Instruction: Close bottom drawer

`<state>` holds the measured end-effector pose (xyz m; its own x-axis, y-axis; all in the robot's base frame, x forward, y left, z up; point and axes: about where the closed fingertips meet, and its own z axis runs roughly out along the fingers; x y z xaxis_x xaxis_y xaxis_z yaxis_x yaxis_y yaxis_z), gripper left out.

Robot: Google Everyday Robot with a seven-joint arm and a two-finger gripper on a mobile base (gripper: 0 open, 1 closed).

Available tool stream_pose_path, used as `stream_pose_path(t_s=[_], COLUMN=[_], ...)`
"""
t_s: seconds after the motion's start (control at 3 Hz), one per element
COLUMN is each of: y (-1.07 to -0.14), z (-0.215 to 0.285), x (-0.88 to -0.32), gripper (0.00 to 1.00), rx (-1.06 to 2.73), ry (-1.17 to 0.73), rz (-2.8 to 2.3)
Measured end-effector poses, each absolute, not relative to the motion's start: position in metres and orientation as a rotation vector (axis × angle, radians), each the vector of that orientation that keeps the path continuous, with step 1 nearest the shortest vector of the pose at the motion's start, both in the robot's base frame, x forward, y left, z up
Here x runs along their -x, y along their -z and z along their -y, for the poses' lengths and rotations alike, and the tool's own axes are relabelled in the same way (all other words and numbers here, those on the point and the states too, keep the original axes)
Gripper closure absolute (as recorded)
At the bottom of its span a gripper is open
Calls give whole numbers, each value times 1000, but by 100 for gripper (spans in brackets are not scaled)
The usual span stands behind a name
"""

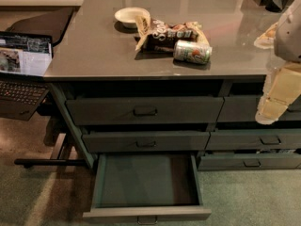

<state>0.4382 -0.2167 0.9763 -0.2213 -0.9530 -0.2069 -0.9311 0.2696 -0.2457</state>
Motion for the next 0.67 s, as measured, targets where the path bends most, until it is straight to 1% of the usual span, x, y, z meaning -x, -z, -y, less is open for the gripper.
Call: stream_pose_path(t_s=[0.33, 0.67], y=[-979, -959], z=[220, 222], x=[-439, -440], gripper=[0, 0], rx=[1729, 1754], ry=[83, 82], rz=[-2219, -2192])
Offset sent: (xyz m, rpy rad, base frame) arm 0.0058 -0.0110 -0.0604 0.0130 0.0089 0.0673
